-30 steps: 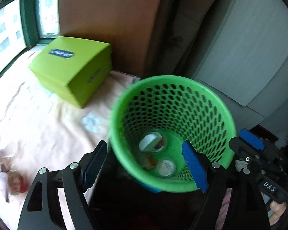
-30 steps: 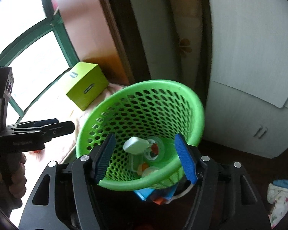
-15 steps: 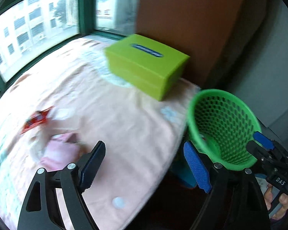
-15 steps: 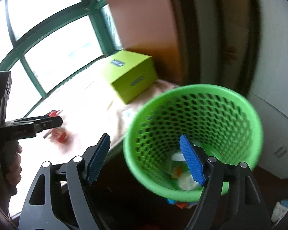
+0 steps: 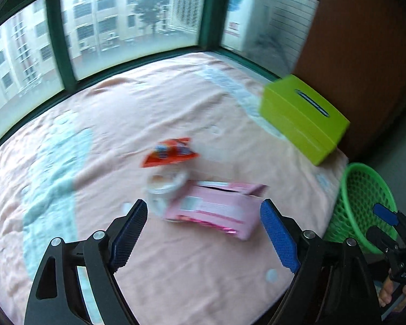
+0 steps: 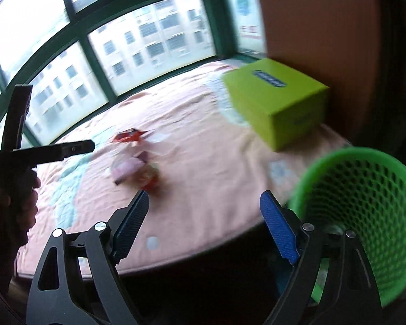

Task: Collect trash
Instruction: 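Move both tools back over the wrappers and plate, then grasp the pink biscuit wrapper with the right tool while the left tool grasps the orange wrapper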

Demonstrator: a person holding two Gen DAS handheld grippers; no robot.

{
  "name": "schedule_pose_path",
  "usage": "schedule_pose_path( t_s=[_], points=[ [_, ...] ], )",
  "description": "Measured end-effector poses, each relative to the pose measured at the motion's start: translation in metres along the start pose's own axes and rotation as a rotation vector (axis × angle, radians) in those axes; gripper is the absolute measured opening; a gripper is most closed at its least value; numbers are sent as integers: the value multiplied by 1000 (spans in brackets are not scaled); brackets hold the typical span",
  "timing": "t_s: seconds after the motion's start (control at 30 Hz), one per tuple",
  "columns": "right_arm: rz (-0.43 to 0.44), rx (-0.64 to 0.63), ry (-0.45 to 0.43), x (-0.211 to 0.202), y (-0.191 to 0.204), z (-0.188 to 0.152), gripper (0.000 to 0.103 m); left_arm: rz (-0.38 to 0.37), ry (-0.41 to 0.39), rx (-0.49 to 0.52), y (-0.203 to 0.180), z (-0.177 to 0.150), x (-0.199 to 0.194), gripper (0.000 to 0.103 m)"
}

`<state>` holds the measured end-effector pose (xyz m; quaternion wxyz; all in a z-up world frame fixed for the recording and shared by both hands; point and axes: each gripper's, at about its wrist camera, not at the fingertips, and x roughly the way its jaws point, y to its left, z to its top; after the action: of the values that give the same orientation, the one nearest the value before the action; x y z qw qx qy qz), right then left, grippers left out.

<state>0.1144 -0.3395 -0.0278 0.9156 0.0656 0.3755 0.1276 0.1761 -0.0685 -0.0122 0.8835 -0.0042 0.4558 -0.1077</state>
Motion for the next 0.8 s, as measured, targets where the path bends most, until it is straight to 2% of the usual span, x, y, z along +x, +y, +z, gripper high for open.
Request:
schedule_pose_path(
  t_s=[0.1,0.43,0.67,0.8],
  points=[
    [45,-61,35,17,20,12,89,22,-8,-34,22,0,-4,82],
    [177,-277,147,78,79,47,91,82,-5,-145,84,-4,-6,82],
    [248,-396,243,116,107,57,91,113,10,-185,111,-8,-2,82],
    [259,-470,295,136,121,60,91,111,16,-202,118,-10,2,82]
  ],
)
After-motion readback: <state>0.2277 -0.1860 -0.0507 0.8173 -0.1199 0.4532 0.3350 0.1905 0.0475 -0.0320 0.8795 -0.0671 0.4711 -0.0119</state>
